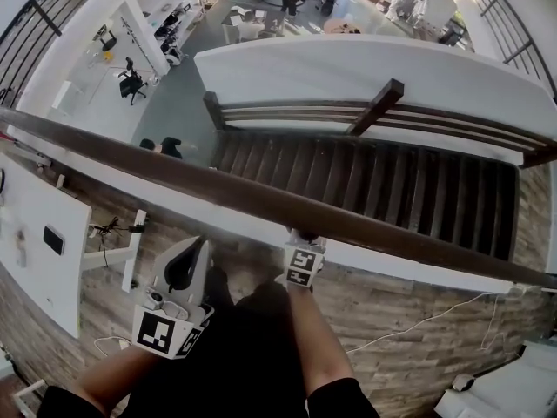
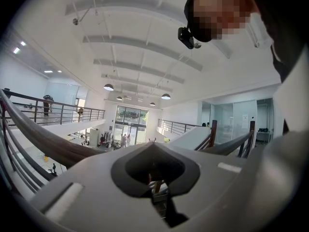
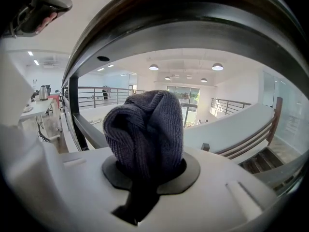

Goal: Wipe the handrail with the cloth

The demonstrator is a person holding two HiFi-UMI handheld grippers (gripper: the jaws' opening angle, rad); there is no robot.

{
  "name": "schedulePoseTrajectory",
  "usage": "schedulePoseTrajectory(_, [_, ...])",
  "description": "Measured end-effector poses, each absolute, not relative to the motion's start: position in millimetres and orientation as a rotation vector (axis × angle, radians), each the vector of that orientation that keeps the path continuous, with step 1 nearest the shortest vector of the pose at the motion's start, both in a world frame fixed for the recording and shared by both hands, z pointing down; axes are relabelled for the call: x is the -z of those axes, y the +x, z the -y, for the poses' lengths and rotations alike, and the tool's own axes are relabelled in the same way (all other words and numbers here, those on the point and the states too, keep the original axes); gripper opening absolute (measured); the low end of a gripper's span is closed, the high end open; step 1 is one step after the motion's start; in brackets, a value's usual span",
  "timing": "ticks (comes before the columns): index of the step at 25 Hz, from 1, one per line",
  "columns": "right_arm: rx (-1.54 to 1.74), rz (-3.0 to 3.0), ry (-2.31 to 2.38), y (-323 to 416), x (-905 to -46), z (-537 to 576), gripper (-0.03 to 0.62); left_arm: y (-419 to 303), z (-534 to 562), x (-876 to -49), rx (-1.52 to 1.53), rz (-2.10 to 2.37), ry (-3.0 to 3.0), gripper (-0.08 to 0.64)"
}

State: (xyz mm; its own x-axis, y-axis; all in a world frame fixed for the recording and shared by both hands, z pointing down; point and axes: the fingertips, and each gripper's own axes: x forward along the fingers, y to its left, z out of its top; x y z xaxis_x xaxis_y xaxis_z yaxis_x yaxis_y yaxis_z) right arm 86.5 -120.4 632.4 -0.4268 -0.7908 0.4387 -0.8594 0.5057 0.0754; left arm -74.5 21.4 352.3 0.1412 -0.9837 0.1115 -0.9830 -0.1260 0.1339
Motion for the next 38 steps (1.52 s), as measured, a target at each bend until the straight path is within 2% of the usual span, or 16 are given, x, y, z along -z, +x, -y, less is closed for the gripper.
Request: schedulePoseTrajectory(38, [-0.191, 2.359, 1.308, 174, -628, 129, 0.067, -14, -39, -351, -0.039, 2.021, 2.149, 0.0])
